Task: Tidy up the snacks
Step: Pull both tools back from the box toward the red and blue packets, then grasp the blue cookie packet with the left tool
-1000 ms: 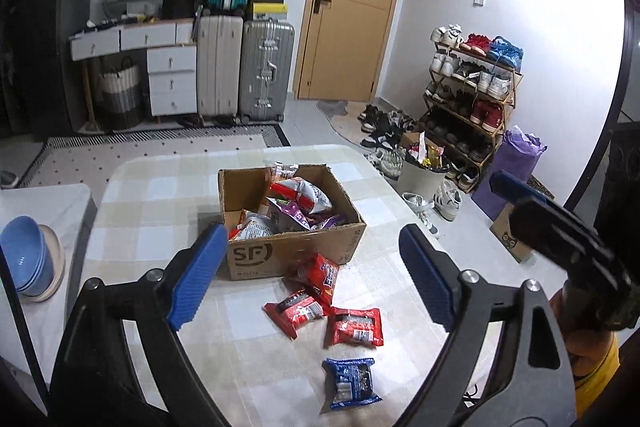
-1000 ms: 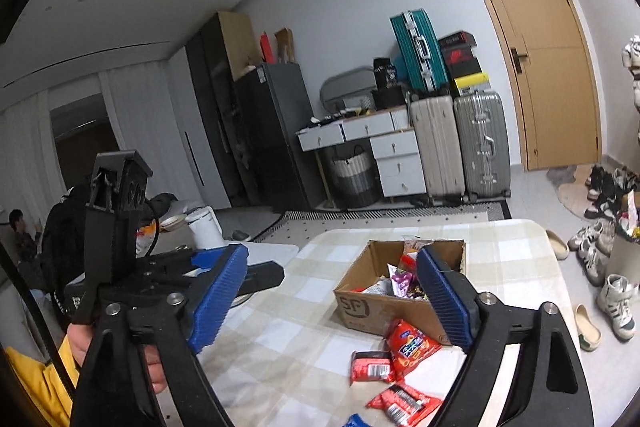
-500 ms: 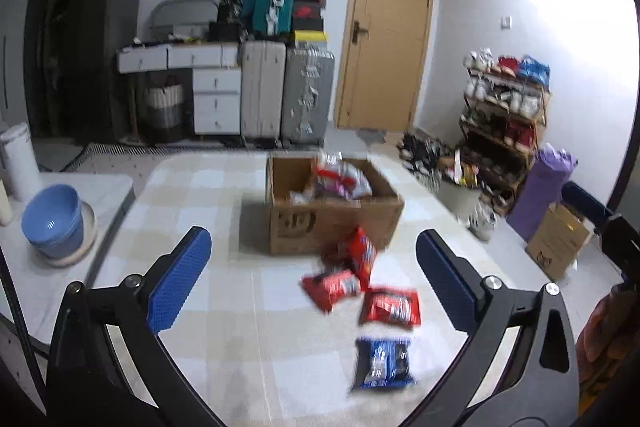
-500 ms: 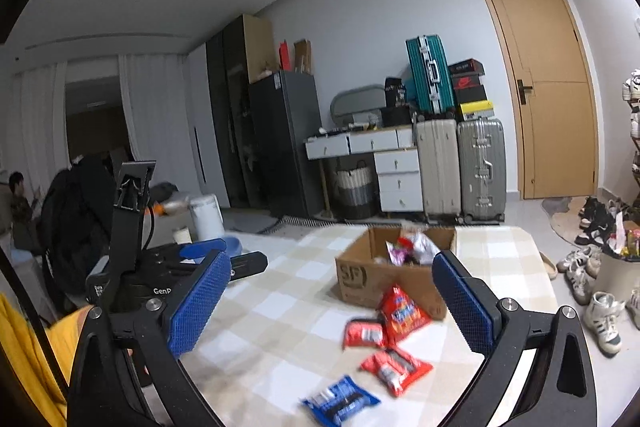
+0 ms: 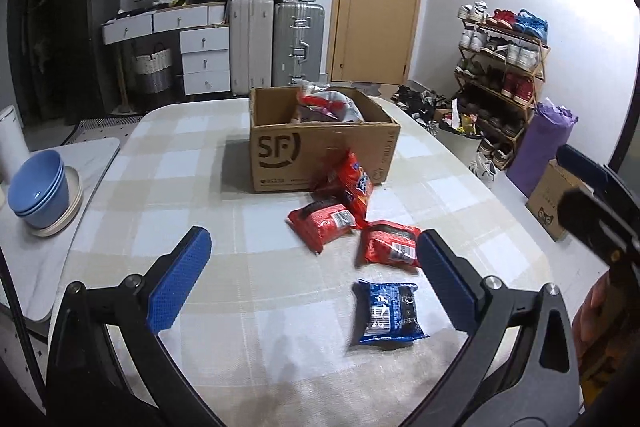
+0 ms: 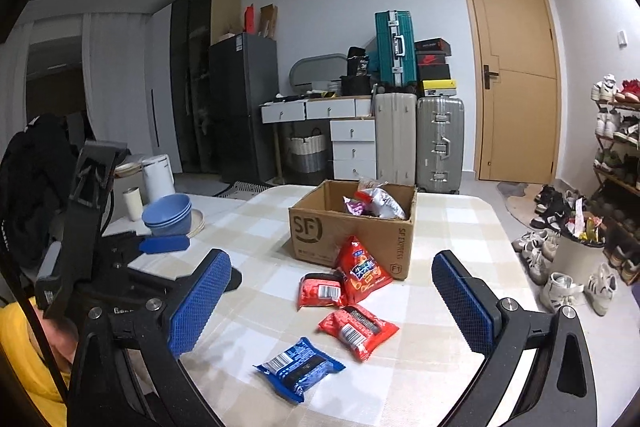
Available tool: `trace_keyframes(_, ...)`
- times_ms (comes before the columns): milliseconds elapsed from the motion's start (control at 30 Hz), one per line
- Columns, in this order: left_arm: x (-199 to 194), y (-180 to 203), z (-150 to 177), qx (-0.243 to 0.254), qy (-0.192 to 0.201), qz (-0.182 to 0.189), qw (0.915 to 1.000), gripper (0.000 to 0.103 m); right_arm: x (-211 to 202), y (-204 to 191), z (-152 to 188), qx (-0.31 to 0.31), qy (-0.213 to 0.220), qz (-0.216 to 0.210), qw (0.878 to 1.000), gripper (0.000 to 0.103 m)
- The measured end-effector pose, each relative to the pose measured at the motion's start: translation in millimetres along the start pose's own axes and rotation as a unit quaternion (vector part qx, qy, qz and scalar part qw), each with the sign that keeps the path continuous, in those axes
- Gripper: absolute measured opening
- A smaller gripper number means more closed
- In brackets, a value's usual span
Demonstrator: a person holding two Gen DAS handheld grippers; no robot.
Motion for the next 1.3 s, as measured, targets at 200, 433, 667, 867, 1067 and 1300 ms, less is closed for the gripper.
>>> trace_keyframes(200, 9, 4, 5, -0.010, -0.027, 0.009, 0.9995, 0.102, -2, 11, 4, 0.037, -0.002, -0.008, 0.999, 0.102)
trace_keyframes(433, 15, 11, 13, -0.010, -0.044, 0.010, 0.9989, 0.102, 1, 0, 16, 0.016, -0.021, -0.006, 1.000, 0.102)
trace_keyframes(667, 14, 14, 16, -0.003, -0.049, 0.005, 0.9988, 0.102, 1, -2, 26, 0.026, -0.029, -0.025, 0.999, 0.102)
trace_keyframes(867, 34, 28, 33, 0.007, -0.083, 0.021, 0.9963, 0.102, 5, 7, 38, 0.030, -0.043, -0.014, 0.999, 0.102)
trace_keyframes(1067, 68, 52, 54, 0.029, -0.131, 0.043, 0.9900, 0.102, 13, 29, 60, 0.071, -0.062, -0.026, 0.995, 0.102)
trace_keyframes(1300, 109, 68, 78, 0.026, -0.183, 0.057, 0.9811, 0.101, 24, 55, 78, 0.112, -0.080, -0.028, 0.990, 0.102)
Point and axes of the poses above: each gripper's, at about its wrist camera, not at the fingertips, and x roughly the way its jaws point, y to its right, z to its underside, the point moved 7 cm from there along x, roughly the way its jaws point, and after that the axes turned 7 degrees about -z, right-handed, at the moved point
